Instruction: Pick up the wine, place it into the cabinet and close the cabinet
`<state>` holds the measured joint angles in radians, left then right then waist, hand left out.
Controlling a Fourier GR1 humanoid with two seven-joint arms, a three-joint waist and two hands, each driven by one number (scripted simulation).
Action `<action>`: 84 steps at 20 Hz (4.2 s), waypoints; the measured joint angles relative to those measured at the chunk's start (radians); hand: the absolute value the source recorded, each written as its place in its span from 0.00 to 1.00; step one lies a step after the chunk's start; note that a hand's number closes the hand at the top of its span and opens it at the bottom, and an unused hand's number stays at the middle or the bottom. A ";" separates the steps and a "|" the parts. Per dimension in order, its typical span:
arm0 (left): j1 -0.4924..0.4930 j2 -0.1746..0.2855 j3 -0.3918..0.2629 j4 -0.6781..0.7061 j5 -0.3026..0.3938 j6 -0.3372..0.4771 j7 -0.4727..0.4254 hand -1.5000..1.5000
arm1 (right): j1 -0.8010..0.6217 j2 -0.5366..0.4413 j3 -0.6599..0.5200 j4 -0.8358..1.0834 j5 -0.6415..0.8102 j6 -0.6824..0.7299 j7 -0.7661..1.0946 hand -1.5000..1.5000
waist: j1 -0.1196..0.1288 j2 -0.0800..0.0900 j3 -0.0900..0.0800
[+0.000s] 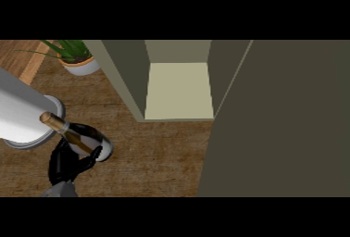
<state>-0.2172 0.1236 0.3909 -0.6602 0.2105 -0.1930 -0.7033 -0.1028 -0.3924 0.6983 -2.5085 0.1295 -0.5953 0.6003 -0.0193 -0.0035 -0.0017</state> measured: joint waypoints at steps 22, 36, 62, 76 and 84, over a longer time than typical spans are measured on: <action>0.125 -0.053 -0.281 -0.223 -0.145 -0.138 -0.034 1.00 | 0.013 -0.053 0.017 0.007 -0.006 -0.063 -0.059 0.00 | 0.009 -0.005 0.002; 0.277 -0.120 -0.535 -0.691 -0.057 -0.025 0.245 1.00 | 0.070 -0.112 0.001 0.000 -0.019 -0.072 -0.130 0.00 | 0.010 -0.003 0.002; -0.076 -0.120 -0.625 -0.601 -0.103 0.395 0.384 1.00 | 0.188 -0.186 -0.026 -0.005 -0.050 -0.061 -0.272 0.00 | -0.004 0.001 0.001; -0.368 -0.123 -0.636 -0.245 0.032 0.457 0.318 1.00 | 0.210 -0.190 -0.023 -0.001 -0.069 -0.038 -0.322 0.00 | -0.019 0.006 0.001; -0.519 -0.123 -0.645 -0.050 0.137 0.484 0.260 1.00 | 0.232 -0.176 -0.021 0.002 -0.081 -0.028 -0.362 0.00 | -0.031 0.009 0.001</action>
<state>-0.7357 0.0002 -0.2541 -0.7097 0.3479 0.2911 -0.4435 0.1288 -0.5681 0.6777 -2.5062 0.0486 -0.6233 0.2383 -0.0502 0.0053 -0.0011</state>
